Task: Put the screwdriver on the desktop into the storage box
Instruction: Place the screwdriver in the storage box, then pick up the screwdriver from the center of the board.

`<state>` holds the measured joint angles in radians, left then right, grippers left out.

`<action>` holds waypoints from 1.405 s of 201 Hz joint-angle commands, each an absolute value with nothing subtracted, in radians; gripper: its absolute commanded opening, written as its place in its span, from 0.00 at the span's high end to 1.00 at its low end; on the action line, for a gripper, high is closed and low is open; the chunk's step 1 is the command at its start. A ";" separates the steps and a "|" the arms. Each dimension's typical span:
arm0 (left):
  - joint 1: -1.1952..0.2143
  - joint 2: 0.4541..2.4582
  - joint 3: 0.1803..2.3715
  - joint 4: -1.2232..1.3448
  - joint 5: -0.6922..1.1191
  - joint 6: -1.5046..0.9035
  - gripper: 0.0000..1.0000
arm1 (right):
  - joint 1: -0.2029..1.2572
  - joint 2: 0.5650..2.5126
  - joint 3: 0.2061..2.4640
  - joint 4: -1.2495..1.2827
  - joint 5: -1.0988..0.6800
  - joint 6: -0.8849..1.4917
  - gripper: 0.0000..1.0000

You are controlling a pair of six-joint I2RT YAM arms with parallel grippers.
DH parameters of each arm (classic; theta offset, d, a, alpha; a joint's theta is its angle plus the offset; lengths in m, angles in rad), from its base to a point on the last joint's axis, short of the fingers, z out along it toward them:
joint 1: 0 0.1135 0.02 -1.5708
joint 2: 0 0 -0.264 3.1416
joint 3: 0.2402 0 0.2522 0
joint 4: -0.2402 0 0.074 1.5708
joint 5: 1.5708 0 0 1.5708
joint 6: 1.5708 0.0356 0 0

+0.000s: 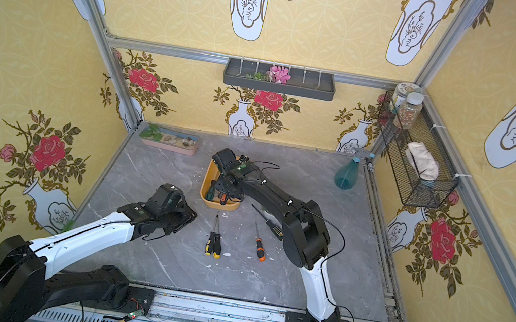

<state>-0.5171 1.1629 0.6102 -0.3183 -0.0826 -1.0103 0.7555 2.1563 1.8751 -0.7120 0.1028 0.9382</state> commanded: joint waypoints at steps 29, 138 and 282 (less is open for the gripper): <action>-0.506 1.193 0.631 -0.348 -0.077 -0.908 0.57 | 0.713 2.293 2.020 -0.750 0.089 0.884 0.89; -0.495 1.267 0.683 -0.353 -0.062 -0.834 0.56 | 0.701 2.428 2.151 -0.802 0.058 0.886 0.44; -0.736 1.320 0.696 -0.504 0.054 -0.794 0.56 | 0.752 1.698 1.372 -0.709 0.155 0.827 0.44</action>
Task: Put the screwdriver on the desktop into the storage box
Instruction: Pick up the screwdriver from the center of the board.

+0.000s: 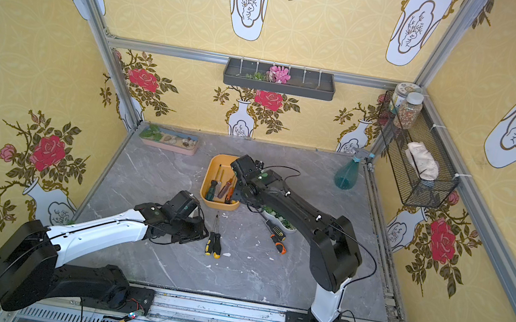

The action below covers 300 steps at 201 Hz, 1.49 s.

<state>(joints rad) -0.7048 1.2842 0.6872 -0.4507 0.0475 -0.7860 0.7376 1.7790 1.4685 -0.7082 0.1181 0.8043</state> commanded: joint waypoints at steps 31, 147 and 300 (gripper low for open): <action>-0.758 1.404 0.737 -0.493 0.043 -0.802 0.57 | 0.769 1.612 1.255 -0.705 0.169 0.884 0.44; -0.759 1.615 0.867 -0.549 -0.061 -0.758 0.62 | 0.798 1.547 1.203 -0.722 0.215 0.922 0.45; -0.758 1.666 0.861 -0.585 -0.175 -0.659 0.82 | 0.801 1.571 1.233 -0.736 0.218 0.920 0.46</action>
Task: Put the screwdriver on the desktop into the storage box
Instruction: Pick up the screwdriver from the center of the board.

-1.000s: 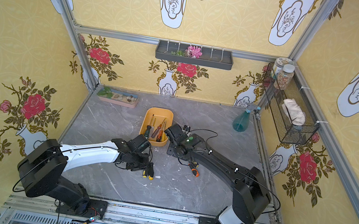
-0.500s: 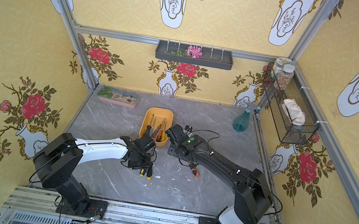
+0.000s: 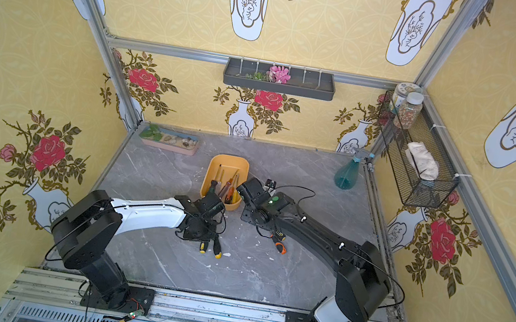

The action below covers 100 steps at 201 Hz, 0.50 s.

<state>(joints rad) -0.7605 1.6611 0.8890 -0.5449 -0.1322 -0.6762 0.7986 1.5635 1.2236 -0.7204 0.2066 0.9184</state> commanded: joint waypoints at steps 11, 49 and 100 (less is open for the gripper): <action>-0.758 1.647 0.855 -0.591 -0.185 -0.663 0.84 | 0.802 1.574 1.237 -0.739 0.218 0.920 0.46; -0.758 1.507 0.825 -0.640 -0.243 -0.703 0.89 | 0.805 1.583 1.243 -0.742 0.218 0.920 0.46; -0.696 1.340 0.923 -0.740 -0.324 -0.657 0.89 | 0.808 1.612 1.252 -0.731 0.198 0.922 0.46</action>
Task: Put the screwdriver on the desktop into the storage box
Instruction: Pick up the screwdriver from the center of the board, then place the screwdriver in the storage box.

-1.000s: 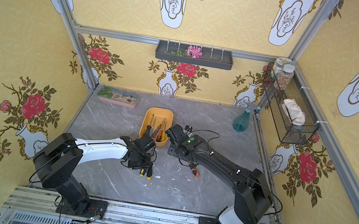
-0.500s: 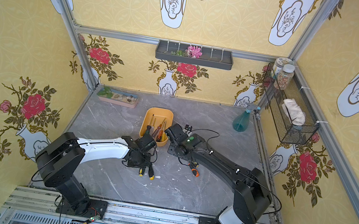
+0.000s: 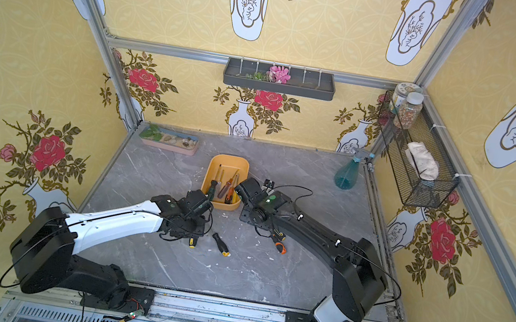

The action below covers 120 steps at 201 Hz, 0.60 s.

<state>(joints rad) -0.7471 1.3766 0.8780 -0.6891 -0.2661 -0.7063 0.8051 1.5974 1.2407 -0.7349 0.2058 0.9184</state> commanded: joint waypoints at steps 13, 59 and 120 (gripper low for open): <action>-0.634 1.340 0.975 -0.728 -0.309 -0.594 0.89 | 0.808 1.622 1.259 -0.732 0.194 0.920 0.46; -0.515 1.522 1.218 -0.632 -0.253 -0.389 0.88 | 0.805 1.663 1.306 -0.745 0.185 0.910 0.46; -0.490 1.883 1.508 -0.632 -0.181 -0.266 0.86 | 0.790 1.705 1.357 -0.764 0.185 0.920 0.46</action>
